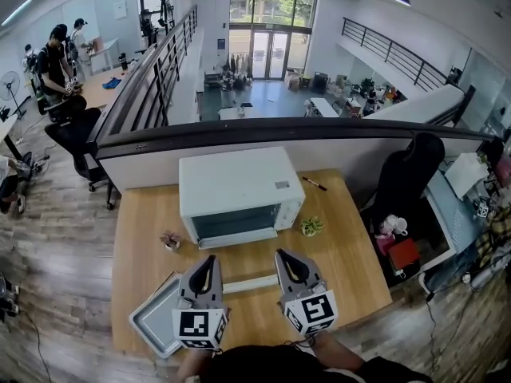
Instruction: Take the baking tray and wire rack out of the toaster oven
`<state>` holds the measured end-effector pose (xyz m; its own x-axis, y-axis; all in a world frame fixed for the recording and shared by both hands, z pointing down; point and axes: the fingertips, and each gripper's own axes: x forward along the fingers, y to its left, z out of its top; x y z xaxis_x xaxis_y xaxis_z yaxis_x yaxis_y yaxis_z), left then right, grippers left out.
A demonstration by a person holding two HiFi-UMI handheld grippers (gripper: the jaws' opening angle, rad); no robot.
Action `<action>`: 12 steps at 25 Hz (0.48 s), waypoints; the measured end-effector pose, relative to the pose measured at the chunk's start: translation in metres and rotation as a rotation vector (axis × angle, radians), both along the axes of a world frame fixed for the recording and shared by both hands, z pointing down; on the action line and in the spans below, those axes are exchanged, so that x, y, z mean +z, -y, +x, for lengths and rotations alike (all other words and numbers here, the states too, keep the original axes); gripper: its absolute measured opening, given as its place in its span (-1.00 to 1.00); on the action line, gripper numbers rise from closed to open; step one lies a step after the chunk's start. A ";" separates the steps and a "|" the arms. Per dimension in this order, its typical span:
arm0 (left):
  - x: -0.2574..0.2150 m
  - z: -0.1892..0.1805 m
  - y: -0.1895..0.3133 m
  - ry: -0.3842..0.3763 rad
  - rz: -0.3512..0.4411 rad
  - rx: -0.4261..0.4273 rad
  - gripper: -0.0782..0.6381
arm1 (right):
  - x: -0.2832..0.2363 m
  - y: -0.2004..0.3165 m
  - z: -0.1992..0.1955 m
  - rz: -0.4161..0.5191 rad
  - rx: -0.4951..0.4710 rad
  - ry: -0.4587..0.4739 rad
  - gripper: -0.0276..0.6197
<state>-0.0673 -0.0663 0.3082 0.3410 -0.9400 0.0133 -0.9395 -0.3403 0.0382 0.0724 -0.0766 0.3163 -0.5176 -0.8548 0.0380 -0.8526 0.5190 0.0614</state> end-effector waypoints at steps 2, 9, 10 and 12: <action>0.001 0.003 0.002 -0.008 -0.001 0.005 -0.72 | -0.001 0.001 0.001 0.003 -0.004 0.004 -0.90; 0.007 0.008 0.010 0.001 -0.019 0.031 -0.72 | -0.001 0.008 0.005 -0.004 0.015 0.007 -0.90; 0.008 0.008 0.012 -0.001 -0.022 0.032 -0.72 | -0.001 0.009 0.006 -0.004 0.019 0.005 -0.90; 0.009 0.007 0.013 -0.003 -0.028 0.031 -0.72 | -0.001 0.010 0.008 -0.006 0.024 0.006 -0.90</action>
